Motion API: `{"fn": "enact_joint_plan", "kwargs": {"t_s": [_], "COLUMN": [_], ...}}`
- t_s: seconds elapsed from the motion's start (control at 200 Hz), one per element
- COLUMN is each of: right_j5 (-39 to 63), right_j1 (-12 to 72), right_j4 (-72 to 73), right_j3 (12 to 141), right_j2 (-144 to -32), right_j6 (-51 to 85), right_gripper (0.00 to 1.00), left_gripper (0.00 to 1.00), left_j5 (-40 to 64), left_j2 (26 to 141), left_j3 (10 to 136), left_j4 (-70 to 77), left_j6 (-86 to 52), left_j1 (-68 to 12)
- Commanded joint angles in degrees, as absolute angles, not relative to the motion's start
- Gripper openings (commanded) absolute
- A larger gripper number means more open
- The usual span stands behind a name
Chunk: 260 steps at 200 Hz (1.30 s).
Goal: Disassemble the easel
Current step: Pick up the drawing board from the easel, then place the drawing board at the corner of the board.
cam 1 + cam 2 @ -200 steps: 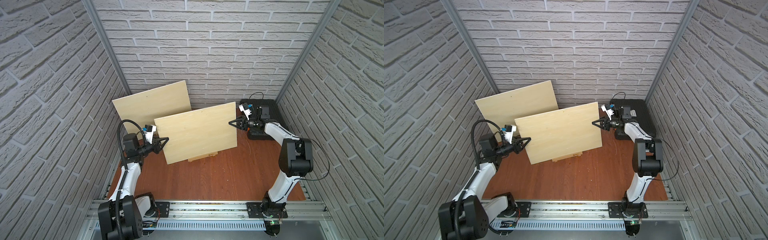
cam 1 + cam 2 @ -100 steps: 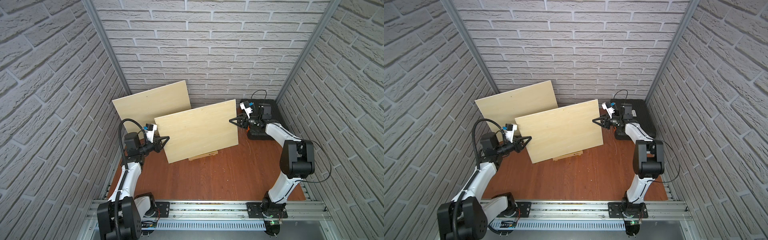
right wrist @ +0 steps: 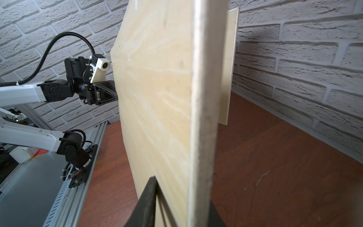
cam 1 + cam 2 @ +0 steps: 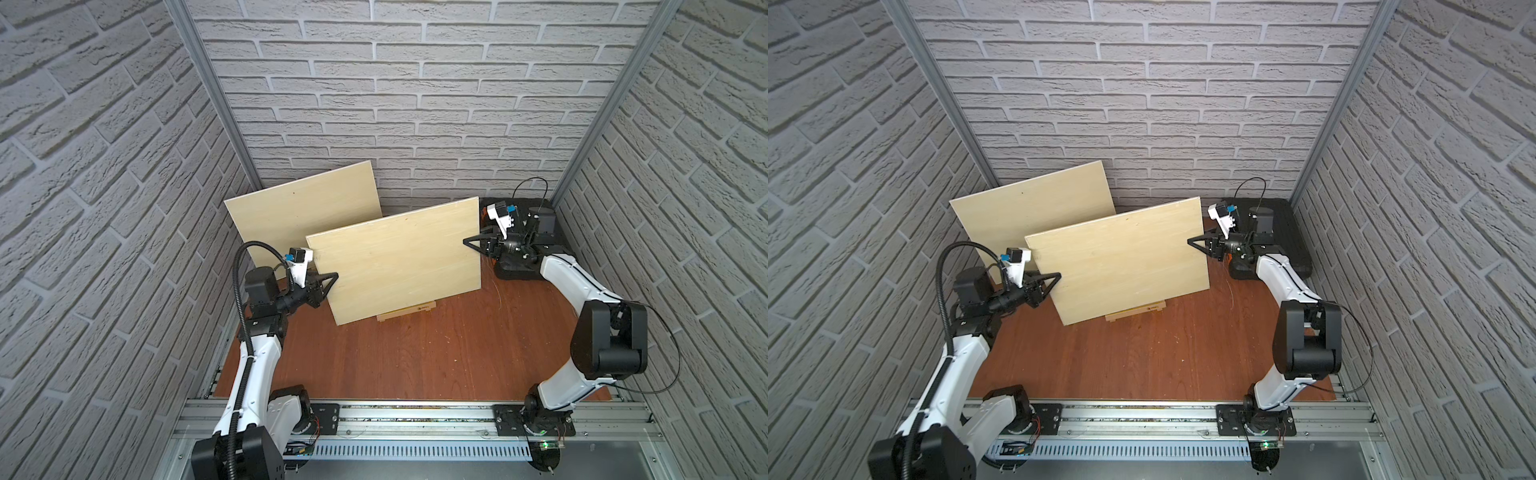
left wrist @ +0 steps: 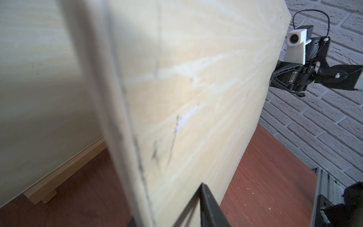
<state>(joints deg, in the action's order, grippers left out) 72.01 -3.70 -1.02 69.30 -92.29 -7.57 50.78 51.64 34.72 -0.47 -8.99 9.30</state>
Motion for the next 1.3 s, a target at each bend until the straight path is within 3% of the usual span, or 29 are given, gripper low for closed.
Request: {"fn": "enact_joint_plan", "kwargs": {"t_s": [0.0,0.49,0.785,1.095,1.295], "right_j5": [67.4,60.4,56.9,53.3,51.0], "right_j1": [2.9,2.9,2.8,2.8,2.8], "right_j4": [-9.3,-9.6,-1.9,-5.5,-7.4], "right_j3": [66.2,46.7,37.3,38.4,38.7], "right_j2": [-86.1,-73.7,-73.6,-75.9,-75.7], "right_j6": [-5.3,-5.5,-0.5,-0.5,-0.3], "right_gripper": [0.1,0.11,0.14,0.3,0.49], "left_gripper": [0.07,0.07,0.07,0.07,0.06], "left_j5": [45.0,35.8,32.6,32.6,32.8], "left_j2": [46.9,27.7,27.1,27.9,28.0], "left_j3": [37.3,28.8,28.4,28.0,27.9], "left_j4": [5.8,-7.1,-10.8,-10.1,-9.5], "left_j6": [-1.8,-6.5,-5.3,-5.0,-4.9], "left_j1": [3.5,-4.3,-7.4,-7.6,-7.6]}}
